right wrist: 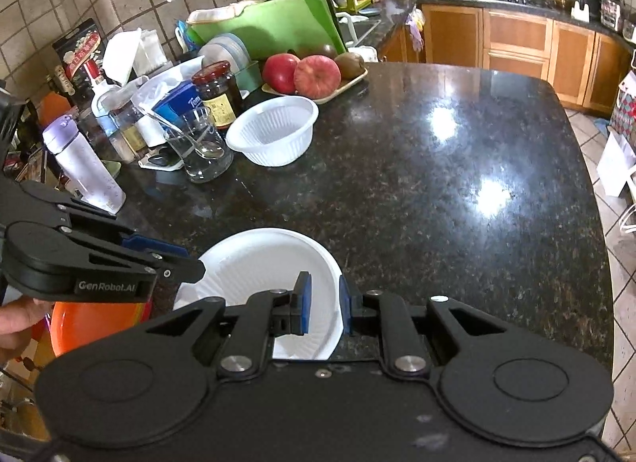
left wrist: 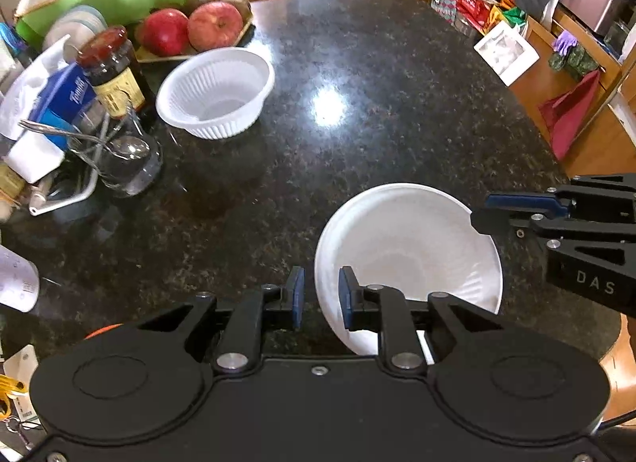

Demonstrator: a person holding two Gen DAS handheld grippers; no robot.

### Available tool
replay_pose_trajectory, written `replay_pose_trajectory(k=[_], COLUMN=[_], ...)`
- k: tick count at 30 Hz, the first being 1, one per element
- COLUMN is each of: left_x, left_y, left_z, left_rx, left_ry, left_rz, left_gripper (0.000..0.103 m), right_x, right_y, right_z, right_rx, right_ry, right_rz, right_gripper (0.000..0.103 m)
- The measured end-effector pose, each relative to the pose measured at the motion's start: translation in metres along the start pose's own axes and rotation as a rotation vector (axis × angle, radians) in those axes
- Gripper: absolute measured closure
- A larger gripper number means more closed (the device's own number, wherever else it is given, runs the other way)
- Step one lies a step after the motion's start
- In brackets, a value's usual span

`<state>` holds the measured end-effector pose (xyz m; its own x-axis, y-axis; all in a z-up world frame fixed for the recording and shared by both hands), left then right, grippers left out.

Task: Organize plates and bowls
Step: 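Lower the bowl into the first white bowl and open the left gripper, then move the left gripper to the last white ribbed bowl rim and close it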

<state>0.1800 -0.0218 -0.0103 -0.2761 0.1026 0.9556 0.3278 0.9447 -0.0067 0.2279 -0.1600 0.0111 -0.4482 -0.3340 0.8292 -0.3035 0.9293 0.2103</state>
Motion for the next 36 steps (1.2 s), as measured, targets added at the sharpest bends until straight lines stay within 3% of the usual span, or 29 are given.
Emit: replay_pose_trajectory(k=[9, 21, 29, 36], left_x=[0.019, 0.042, 0.04, 0.015], left_y=[0.014, 0.062, 0.086, 0.103], left_z=[-0.004, -0.03, -0.066, -0.09], left_rx=[0.048, 0.196, 0.27, 0.327], left_ry=[-0.102, -0.197, -0.178, -0.115], left_rz=[-0.056, -0.114, -0.146, -0.153], left_gripper=[0.074, 0.074, 0.074, 0.074], right_x=[0.015, 0.036, 0.017, -0.033], right_y=[0.01, 0.032, 0.046, 0.037], right_z=[-0.011, -0.075, -0.127, -0.162], right_rx=[0.047, 0.09, 0.096, 0.044], right_ry=[-0.062, -0.154, -0.097, -0.032], right_rz=[0.002, -0.063, -0.105, -0.056], right_gripper=[0.085, 0.084, 0.084, 0.084])
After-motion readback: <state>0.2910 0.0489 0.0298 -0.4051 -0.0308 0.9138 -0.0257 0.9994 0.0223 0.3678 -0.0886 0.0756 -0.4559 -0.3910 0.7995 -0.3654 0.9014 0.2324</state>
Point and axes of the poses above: each gripper's, at about its wrist camera, not at the fingertips, and x roughly against the way its jaws point, y to its left, z to its underside, the point moved 5 cm from there along -x, roughly the way its jaws point, and after that the axes turned 10 degrees about y, right-handed, at the moved point
